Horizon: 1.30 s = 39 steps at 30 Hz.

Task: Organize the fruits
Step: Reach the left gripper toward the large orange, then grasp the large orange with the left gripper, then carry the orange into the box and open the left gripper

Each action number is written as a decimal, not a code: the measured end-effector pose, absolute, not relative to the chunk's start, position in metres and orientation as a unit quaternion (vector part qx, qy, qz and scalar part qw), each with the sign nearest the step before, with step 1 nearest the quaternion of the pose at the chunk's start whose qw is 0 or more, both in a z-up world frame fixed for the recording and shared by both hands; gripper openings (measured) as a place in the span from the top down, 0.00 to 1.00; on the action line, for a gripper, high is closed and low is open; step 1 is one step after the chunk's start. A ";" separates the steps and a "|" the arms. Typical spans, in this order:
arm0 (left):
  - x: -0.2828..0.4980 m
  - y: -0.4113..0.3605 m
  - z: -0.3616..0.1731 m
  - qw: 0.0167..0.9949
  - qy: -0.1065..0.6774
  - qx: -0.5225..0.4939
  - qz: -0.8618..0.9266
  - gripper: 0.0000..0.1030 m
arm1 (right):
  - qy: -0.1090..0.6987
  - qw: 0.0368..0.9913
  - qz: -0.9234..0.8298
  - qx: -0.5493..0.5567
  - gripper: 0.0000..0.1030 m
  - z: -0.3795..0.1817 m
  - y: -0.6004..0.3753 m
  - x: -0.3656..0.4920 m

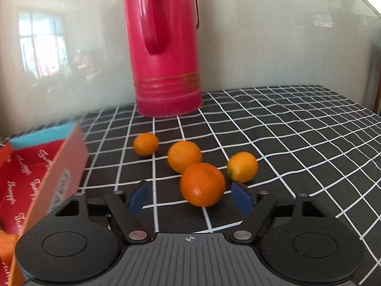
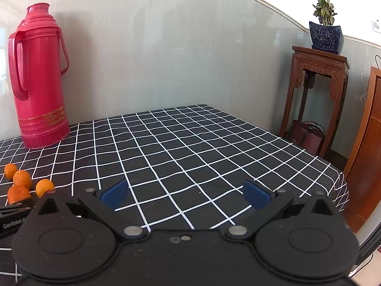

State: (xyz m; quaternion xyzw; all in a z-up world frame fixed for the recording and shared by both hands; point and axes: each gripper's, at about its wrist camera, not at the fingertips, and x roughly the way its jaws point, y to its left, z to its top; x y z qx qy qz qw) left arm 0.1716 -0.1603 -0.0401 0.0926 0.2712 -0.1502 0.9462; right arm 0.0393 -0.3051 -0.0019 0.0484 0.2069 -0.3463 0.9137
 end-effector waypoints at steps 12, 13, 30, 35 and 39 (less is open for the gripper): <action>0.173 -0.161 -0.040 0.945 0.277 0.081 -0.153 0.59 | 0.204 0.918 -0.336 0.052 0.06 -0.003 -0.300 0.042; 0.173 -0.160 -0.040 0.946 0.275 0.079 -0.151 0.59 | 0.204 0.918 -0.335 0.050 0.06 -0.002 -0.299 0.042; 0.161 -0.075 0.001 0.976 0.213 0.040 -0.037 0.59 | 0.203 0.934 -0.293 0.031 0.06 -0.001 -0.264 0.056; 0.163 -0.041 0.003 0.975 0.220 0.030 0.013 0.59 | 0.204 0.941 -0.270 0.022 0.06 -0.002 -0.246 0.064; 0.168 -0.015 -0.001 0.970 0.242 0.007 0.034 0.59 | 0.207 0.945 -0.252 0.014 0.06 -0.004 -0.233 0.072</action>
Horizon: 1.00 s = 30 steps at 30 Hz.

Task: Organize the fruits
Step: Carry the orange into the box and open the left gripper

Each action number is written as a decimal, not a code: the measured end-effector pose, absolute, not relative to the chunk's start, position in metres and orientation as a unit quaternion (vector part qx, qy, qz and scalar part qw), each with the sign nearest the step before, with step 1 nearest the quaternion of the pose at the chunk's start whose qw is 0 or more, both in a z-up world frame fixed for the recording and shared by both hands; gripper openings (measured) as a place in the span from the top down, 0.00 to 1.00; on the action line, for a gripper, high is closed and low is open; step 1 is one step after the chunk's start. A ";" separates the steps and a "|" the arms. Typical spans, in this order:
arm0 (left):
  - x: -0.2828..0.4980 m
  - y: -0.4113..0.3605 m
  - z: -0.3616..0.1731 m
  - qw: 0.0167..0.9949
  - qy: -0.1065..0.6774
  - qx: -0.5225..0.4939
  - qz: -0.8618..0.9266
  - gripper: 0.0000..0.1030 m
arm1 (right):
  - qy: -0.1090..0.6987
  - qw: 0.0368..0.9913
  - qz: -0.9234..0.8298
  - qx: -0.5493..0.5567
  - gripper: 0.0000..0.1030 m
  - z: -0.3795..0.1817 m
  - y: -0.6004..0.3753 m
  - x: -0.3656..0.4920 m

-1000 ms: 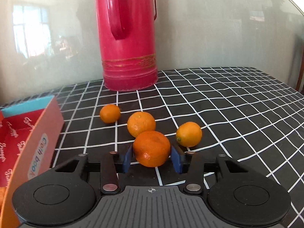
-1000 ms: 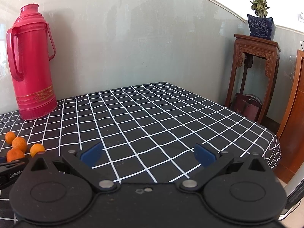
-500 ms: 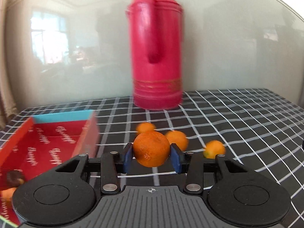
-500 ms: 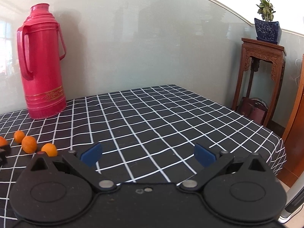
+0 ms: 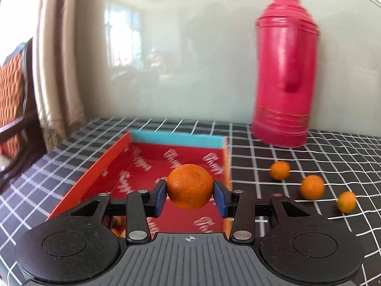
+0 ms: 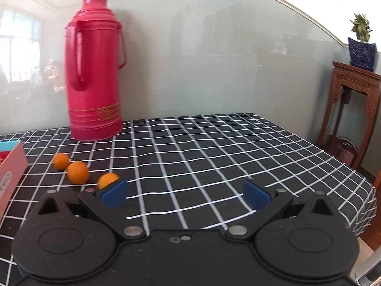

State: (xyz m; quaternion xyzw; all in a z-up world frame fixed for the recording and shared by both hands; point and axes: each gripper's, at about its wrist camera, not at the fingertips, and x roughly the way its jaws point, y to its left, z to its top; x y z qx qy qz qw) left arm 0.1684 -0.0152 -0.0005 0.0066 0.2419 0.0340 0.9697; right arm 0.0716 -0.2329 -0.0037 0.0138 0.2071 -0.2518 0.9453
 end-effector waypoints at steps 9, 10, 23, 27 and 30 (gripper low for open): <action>0.172 0.019 -0.011 0.956 0.284 -0.031 0.061 0.58 | 0.217 0.952 -0.216 -0.002 0.06 -0.006 -0.211 0.084; 0.171 0.020 -0.010 0.957 0.282 -0.030 0.062 0.58 | 0.217 0.953 -0.213 -0.004 0.06 -0.007 -0.209 0.086; 0.141 0.041 0.012 0.969 0.239 -0.043 0.049 0.18 | 0.234 0.956 -0.175 -0.038 0.06 -0.009 -0.203 0.103; 0.131 0.054 0.016 0.970 0.229 -0.052 0.056 0.17 | 0.249 0.955 -0.159 -0.017 0.06 -0.011 -0.209 0.118; 0.124 0.064 0.017 0.971 0.222 -0.053 0.068 0.17 | 0.271 0.953 -0.138 0.006 0.12 -0.015 -0.210 0.133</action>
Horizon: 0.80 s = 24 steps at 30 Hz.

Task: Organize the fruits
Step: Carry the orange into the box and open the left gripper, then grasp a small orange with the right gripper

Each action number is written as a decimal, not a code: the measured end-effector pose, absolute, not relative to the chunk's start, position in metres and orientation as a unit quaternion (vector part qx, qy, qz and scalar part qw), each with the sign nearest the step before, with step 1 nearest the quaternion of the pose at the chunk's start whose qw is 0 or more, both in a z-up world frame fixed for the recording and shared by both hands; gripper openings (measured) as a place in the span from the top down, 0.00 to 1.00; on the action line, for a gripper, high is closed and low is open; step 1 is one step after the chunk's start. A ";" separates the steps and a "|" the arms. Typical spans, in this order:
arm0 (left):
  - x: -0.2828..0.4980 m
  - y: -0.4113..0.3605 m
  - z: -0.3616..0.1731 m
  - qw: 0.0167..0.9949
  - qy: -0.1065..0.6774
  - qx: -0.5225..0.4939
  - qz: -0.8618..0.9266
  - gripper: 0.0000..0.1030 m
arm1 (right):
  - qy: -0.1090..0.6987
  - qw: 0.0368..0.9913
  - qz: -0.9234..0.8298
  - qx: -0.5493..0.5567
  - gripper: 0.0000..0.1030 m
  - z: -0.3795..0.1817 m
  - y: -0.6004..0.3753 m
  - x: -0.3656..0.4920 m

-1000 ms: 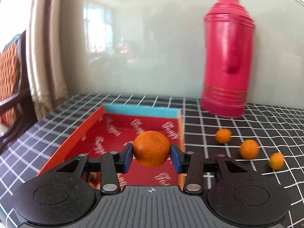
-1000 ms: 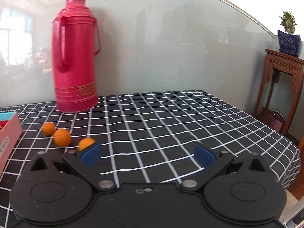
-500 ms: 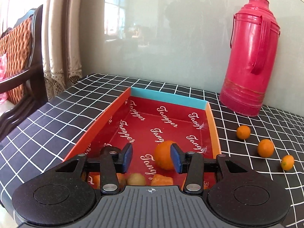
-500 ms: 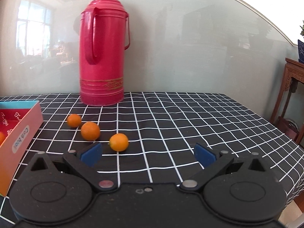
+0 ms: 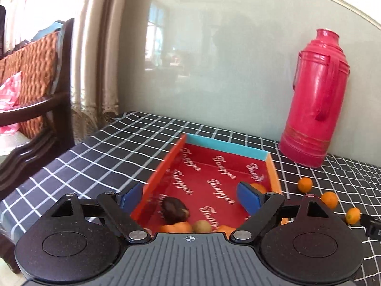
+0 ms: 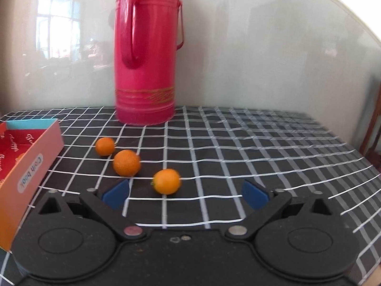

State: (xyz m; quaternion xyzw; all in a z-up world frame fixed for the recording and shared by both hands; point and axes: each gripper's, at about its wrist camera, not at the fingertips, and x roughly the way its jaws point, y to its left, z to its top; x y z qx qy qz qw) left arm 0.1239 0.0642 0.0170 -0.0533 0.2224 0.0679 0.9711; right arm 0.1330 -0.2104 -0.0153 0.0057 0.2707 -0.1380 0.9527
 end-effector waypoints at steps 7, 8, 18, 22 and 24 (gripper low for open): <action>0.114 0.094 0.018 0.969 0.217 -0.065 0.098 0.16 | 0.292 0.946 -0.142 0.005 0.27 -0.022 -0.218 0.165; 0.113 0.098 0.017 0.969 0.216 -0.066 0.104 0.16 | 0.295 0.945 -0.141 0.010 0.29 -0.024 -0.220 0.168; 0.107 0.128 0.014 0.965 0.211 -0.075 0.139 0.15 | 0.323 0.935 -0.139 0.047 0.54 -0.036 -0.226 0.183; 0.106 0.135 0.012 0.963 0.212 -0.076 0.146 0.15 | 0.324 0.934 -0.146 0.034 0.72 -0.038 -0.220 0.186; 0.106 0.138 0.011 0.963 0.213 -0.075 0.149 0.14 | 0.322 0.934 -0.150 0.026 0.74 -0.039 -0.217 0.186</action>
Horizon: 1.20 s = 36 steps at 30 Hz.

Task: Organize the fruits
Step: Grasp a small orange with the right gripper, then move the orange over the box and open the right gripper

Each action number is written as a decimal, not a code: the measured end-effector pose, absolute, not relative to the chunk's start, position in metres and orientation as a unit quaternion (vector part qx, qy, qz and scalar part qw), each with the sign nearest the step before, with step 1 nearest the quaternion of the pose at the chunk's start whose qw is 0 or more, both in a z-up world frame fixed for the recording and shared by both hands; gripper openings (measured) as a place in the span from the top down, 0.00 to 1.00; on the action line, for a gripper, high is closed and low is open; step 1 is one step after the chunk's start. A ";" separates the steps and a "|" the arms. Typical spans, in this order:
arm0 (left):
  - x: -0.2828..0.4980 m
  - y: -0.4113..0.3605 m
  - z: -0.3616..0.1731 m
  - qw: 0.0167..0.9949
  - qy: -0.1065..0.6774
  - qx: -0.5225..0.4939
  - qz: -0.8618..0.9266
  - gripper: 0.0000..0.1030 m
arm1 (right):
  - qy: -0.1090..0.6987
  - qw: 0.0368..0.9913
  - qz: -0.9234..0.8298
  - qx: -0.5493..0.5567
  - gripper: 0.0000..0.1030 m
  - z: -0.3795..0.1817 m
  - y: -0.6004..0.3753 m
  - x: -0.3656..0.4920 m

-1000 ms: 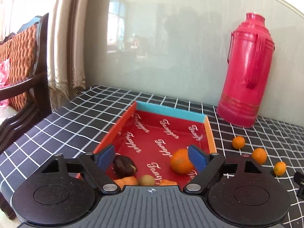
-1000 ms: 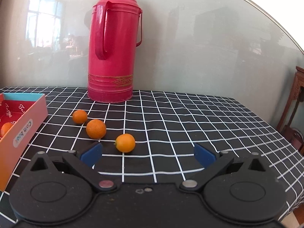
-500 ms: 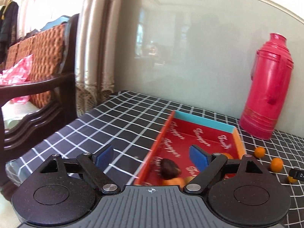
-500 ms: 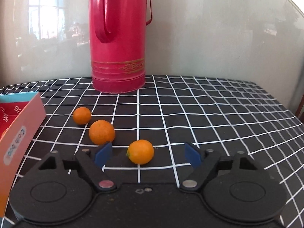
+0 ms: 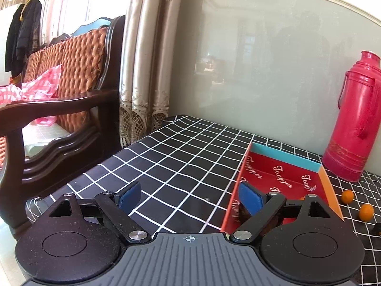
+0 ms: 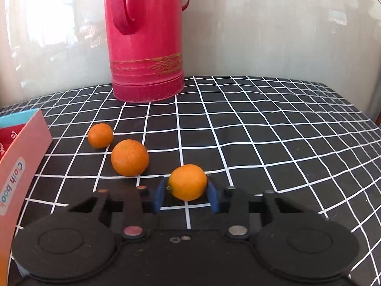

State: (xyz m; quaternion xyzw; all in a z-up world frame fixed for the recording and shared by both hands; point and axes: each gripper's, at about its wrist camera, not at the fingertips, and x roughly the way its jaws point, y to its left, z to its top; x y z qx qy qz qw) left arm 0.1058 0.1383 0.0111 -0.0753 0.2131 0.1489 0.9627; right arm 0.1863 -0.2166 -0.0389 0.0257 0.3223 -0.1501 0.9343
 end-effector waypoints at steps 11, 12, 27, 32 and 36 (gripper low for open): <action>0.103 0.149 0.009 0.960 0.214 -0.082 0.161 0.13 | 0.267 0.959 -0.090 0.021 0.75 -0.019 -0.190 0.164; 0.102 0.149 0.009 0.960 0.214 -0.082 0.162 0.13 | 0.260 0.962 -0.078 0.022 0.75 -0.016 -0.186 0.162; 0.102 0.150 0.009 0.960 0.214 -0.078 0.165 0.12 | 0.198 0.969 0.149 0.016 0.75 0.012 -0.121 0.138; 0.101 0.153 0.009 0.959 0.214 -0.078 0.167 0.12 | 0.206 0.958 0.198 -0.002 0.75 0.012 -0.100 0.133; 0.100 0.155 0.009 0.959 0.214 -0.076 0.168 0.12 | 0.213 0.955 0.205 -0.027 0.74 0.008 -0.085 0.133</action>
